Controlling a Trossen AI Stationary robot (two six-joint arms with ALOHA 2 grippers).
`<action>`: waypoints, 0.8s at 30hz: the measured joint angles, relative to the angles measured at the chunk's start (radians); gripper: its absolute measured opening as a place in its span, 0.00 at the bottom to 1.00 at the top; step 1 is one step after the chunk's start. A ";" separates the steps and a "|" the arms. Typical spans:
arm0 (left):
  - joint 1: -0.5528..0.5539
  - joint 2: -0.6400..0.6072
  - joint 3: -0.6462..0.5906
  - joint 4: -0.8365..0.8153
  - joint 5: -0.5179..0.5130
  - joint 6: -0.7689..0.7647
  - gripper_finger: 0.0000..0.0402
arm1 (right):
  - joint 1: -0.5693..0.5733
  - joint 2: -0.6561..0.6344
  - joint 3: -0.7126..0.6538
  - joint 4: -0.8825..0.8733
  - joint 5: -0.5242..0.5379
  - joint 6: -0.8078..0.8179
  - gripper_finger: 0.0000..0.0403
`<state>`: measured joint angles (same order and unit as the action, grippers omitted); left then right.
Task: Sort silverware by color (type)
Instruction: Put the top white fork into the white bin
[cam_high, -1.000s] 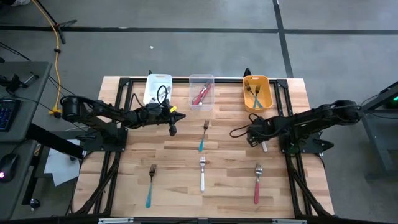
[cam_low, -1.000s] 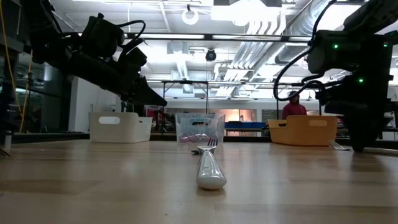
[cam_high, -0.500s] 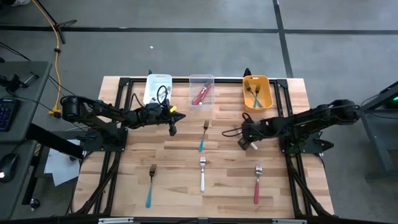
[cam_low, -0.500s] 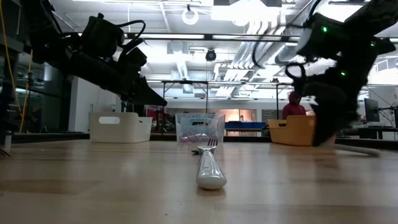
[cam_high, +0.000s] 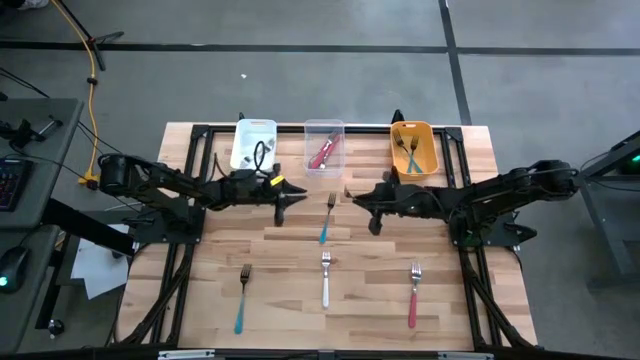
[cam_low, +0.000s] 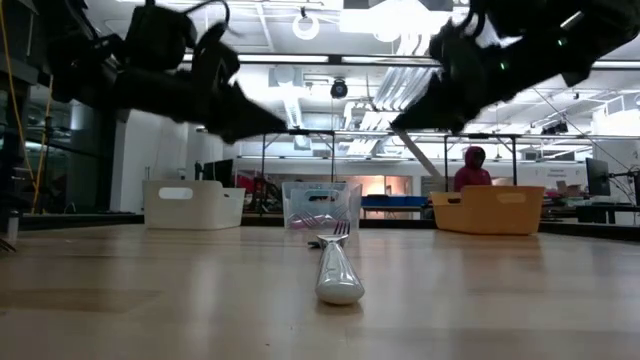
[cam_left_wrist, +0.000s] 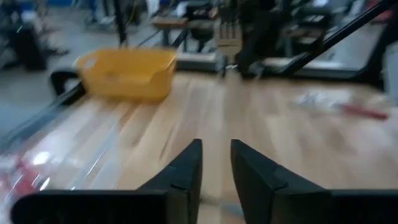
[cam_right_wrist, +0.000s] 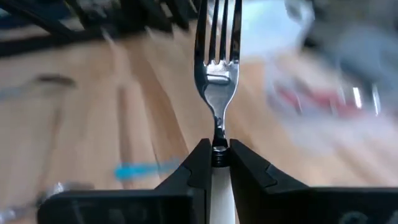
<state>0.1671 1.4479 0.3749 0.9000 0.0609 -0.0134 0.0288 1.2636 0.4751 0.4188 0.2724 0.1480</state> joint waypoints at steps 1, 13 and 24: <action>-0.014 0.002 0.014 0.012 0.002 0.005 0.21 | 0.000 0.000 0.000 0.046 -0.012 -0.039 0.08; -0.090 0.214 0.285 0.098 0.000 0.080 0.46 | 0.012 0.000 0.000 0.265 -0.101 -0.224 0.08; -0.098 0.342 0.422 0.147 0.050 0.097 0.49 | 0.047 -0.003 -0.001 0.289 -0.109 -0.272 0.08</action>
<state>0.0689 1.7897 0.7973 1.0472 0.1109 0.0837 0.0761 1.2610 0.4744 0.7081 0.1635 -0.1237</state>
